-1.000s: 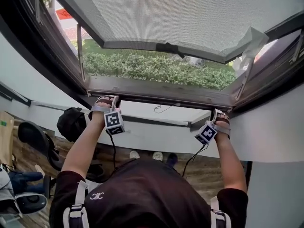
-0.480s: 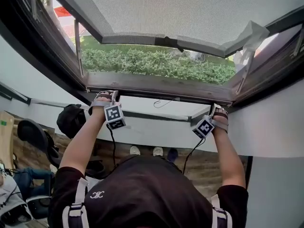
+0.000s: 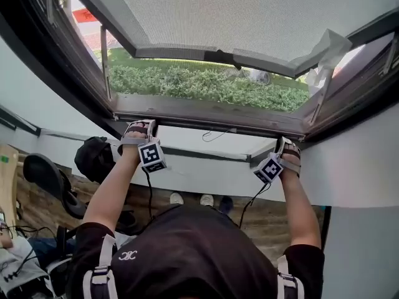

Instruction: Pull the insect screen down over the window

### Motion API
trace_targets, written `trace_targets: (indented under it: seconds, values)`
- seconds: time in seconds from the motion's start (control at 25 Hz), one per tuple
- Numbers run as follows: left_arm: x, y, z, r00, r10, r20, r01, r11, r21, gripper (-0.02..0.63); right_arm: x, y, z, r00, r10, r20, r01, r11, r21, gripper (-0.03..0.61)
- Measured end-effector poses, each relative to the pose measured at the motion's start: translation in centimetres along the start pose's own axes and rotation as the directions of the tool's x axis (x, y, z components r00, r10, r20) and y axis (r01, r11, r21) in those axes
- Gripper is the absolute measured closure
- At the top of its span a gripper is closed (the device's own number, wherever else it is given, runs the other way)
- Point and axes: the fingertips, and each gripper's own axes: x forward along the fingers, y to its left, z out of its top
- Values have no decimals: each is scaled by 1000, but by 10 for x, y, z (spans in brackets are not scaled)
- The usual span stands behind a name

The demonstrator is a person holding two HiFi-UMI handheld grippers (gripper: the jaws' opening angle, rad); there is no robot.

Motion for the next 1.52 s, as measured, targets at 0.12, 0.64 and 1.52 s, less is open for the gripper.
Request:
trace_targets:
  seconds: [0.12,0.64,1.52]
  values:
    - [-7,16,-1,994,108,13,-108,994,-22,577,-3,-20,-2,994,-105,-6,105,994,10,550]
    - [7,1,-5,989,-146,-26,147,989,32,583,7,-1,9,992,123,-8,-124,988,-88,563]
    - [8,6,-3,1000,-15,-8,15,998,57,580,9,-6,5,996,88,-32,-90,992,-93,554]
